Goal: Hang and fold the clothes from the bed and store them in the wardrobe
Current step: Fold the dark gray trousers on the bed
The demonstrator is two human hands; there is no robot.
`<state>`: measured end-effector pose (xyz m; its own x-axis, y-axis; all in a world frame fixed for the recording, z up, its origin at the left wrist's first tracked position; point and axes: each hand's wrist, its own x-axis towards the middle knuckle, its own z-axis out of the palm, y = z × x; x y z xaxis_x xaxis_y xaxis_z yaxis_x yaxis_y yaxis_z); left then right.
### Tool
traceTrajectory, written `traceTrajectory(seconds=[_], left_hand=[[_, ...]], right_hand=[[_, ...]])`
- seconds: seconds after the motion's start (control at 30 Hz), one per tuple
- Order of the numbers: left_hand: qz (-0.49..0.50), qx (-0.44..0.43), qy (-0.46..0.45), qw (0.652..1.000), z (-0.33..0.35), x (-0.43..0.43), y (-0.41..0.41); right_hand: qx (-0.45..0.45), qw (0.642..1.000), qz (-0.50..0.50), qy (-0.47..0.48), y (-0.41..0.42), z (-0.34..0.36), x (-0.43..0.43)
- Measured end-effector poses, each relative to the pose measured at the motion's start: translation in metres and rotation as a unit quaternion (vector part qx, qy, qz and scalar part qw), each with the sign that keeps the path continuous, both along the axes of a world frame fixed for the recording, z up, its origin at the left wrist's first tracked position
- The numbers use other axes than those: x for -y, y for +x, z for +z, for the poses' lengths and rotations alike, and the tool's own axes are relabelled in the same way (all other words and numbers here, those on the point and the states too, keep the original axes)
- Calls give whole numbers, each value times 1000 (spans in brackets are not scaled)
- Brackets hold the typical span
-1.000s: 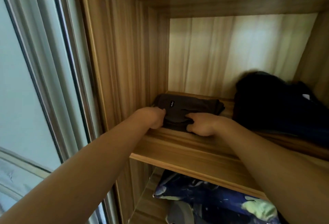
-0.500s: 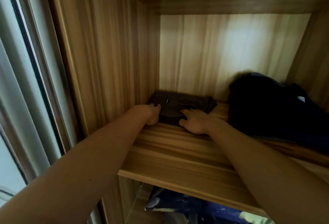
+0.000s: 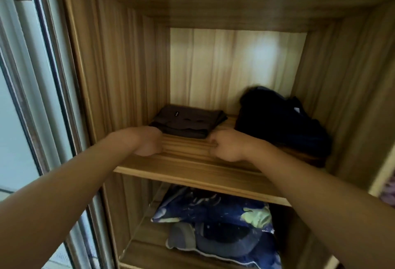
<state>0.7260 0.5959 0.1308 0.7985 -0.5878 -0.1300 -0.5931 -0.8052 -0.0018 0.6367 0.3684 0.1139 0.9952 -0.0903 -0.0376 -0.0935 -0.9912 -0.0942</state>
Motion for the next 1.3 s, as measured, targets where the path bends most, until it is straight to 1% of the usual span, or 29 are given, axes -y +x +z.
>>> traceTrajectory(seconds=[0.13, 0.27, 0.4, 0.47, 0.57, 0.63, 0.67, 0.73, 0.8, 0.87, 1.0, 1.1, 1.3], left_hand=[[-20, -23, -13, 999, -1, 0, -52], [-66, 10, -32, 997, -5, 16, -87], [-111, -1, -32, 993, -8, 41, -107], [-144, -10, -41, 989, -11, 51, -112], [-219, 16, -38, 975, -18, 64, -119], [-267, 38, -62, 961, -28, 72, -125], [-290, 47, -86, 952, -34, 75, -130], [-331, 56, -137, 932, -47, 81, -142], [-379, 49, -159, 910, -60, 90, -158], [-426, 27, -148, 892, -70, 102, -175], [-493, -12, -63, 868, -93, 128, -219], [-542, -35, -13, 840, -113, 149, -264], [-645, -51, 44, 761, -145, 190, -381]], right_hand=[[1, 1000, 0, 6, -59, 4, -2], [-36, 998, -50, 25, -111, -1, 7], [-32, 996, -85, -23, -151, 0, 14], [-34, 992, -122, -17, -167, -4, 16], [12, 985, -171, -19, -190, -17, 11], [54, 977, -204, -28, -205, -27, 5], [61, 973, -221, -32, -214, -33, 1], [28, 963, -265, -28, -234, -44, -7], [-26, 947, -321, -15, -261, -55, -17], [-43, 926, -376, -1, -292, -66, -27], [-54, 877, -477, 23, -362, -84, -48], [-68, 831, -549, 46, -421, -98, -66], [-78, 739, -665, 72, -538, -127, -98]])
